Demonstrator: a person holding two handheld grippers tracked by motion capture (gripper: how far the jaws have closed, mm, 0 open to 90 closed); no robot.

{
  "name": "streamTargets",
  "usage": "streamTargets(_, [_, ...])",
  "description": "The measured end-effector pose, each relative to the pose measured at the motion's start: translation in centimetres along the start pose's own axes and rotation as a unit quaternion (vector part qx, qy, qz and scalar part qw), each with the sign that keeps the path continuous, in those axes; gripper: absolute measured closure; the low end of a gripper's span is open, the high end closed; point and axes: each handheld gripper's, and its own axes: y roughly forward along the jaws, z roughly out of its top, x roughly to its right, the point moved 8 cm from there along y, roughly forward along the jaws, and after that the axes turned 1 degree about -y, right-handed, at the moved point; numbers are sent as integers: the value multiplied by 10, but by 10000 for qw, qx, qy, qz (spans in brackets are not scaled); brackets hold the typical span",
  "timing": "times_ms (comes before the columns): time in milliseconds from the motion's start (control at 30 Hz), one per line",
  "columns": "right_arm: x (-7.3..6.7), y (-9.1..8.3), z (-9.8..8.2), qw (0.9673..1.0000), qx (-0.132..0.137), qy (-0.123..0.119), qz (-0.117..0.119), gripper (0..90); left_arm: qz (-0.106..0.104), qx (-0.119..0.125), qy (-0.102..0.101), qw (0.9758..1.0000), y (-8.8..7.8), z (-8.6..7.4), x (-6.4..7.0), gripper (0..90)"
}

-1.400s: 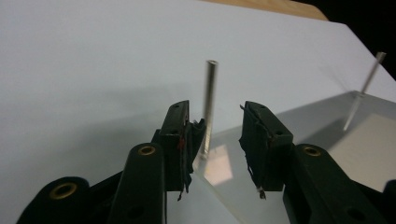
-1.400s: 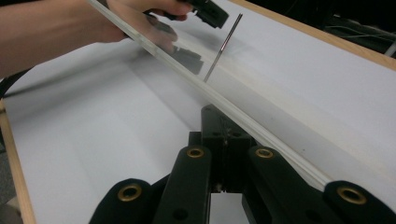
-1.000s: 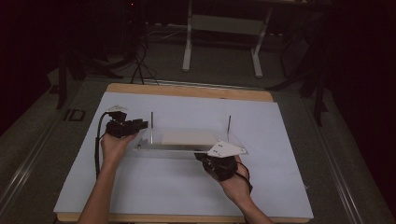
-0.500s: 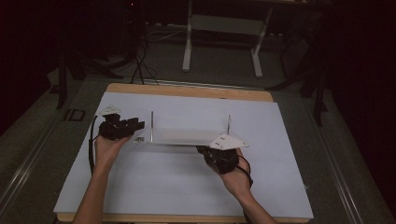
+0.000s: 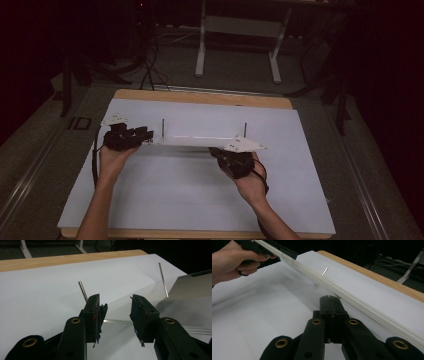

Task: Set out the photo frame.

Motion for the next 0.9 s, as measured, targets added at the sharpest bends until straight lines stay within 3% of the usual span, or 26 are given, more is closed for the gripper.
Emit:
streamTargets(367, [3, 6, 5, 10000, 19, 14, -40, 900, 11, 46, 32, 10000, -12, -7, -4, 586])
streamTargets(500, [6, 7, 9, 10000, 54, 43, -62, 900, -13, -29, 191, 9998, -13, -10, -1, 580])
streamTargets(767, [12, 7, 16, 9998, 116, 94, -133, 900, -94, -186, 316, 9993, -8, -13, 5, 574])
streamTargets(900, [17, 7, 20, 9997, 147, 96, -178, 900, -70, -223, 526, 9983, -2, -12, 10, 567])
